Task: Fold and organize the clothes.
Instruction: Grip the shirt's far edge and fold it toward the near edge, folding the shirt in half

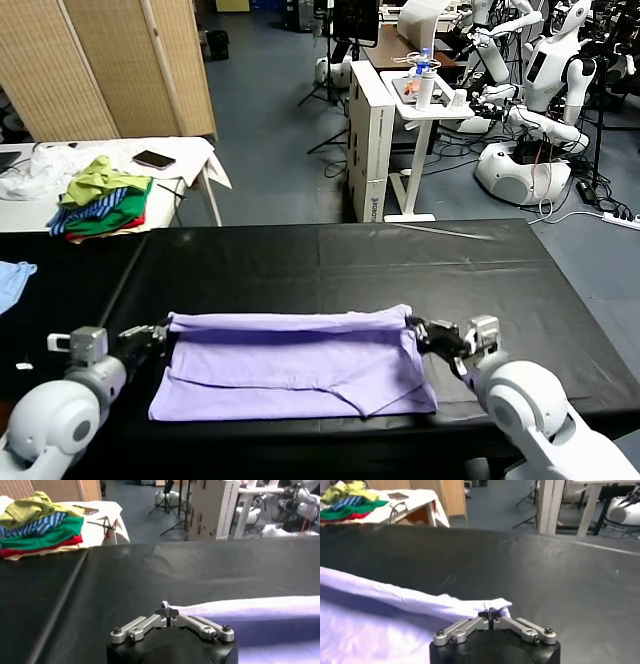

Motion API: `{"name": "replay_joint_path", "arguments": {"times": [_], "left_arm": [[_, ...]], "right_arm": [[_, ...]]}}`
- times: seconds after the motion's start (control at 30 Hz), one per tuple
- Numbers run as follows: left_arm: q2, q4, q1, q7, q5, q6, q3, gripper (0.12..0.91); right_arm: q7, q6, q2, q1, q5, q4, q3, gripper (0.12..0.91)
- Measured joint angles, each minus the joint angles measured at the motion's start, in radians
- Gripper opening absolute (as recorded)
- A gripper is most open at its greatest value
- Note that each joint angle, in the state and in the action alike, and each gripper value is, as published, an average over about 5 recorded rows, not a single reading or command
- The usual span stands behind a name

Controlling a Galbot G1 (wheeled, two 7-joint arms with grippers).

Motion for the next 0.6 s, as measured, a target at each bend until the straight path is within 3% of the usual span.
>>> {"name": "replay_joint_path", "arguments": {"times": [0.6], "left_arm": [[-0.042, -0.073, 0.142, -0.021, 0.071, 0.010, -0.028, 0.144]], "right_arm": [[-0.002, -0.009, -0.008, -0.049, -0.030, -0.004, -0.011, 0.143]]}}
